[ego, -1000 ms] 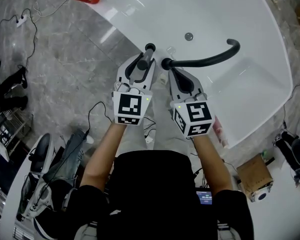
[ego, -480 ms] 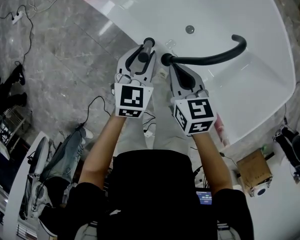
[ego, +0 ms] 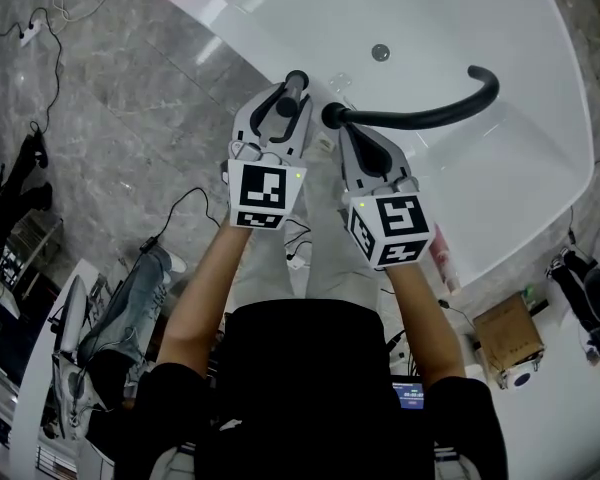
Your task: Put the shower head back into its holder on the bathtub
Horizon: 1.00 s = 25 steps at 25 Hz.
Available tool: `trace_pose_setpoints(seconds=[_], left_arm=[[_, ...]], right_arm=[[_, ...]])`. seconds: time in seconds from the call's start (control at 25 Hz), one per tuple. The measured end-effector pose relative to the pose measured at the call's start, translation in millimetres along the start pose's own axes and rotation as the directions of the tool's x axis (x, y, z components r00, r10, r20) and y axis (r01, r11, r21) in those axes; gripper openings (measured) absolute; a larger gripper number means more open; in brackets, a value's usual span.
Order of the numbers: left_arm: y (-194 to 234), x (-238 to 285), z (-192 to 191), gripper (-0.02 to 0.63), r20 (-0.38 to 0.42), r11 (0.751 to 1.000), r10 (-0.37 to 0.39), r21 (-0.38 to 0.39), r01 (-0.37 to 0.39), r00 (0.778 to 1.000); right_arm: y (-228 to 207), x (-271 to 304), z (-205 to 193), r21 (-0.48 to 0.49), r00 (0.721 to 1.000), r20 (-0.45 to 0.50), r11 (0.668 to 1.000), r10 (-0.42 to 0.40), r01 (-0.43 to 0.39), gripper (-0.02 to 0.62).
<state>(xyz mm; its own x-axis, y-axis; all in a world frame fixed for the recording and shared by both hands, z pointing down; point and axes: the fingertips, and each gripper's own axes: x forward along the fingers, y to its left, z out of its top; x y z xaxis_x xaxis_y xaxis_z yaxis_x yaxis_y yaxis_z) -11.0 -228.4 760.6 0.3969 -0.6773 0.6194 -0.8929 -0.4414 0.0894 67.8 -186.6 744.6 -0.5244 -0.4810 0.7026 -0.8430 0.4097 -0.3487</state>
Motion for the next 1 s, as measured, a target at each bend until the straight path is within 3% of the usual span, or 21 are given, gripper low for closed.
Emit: trace_pose_setpoints(seconds=[0.44,0.64,1.0], left_arm=[[-5,7,2,0.149,0.019,0.998,-0.043,-0.033,0.044,0.999],[-8,7,0,0.207,-0.008,0.996,-0.073,-0.060,0.073,0.997],[-12,-14,3,0.236,-0.026,0.995,-0.091,-0.048,0.089,0.996]], right_arm=[[-4,-2,-2,0.015,1.000,-0.001,1.000,-0.004,0.004,0.021],[-4,-4,2,0.022,1.000,0.004,1.000,-0.010,0.010,0.021],[10,-20,21,0.015,0.999,0.042,1.000,-0.011,0.010,0.021]])
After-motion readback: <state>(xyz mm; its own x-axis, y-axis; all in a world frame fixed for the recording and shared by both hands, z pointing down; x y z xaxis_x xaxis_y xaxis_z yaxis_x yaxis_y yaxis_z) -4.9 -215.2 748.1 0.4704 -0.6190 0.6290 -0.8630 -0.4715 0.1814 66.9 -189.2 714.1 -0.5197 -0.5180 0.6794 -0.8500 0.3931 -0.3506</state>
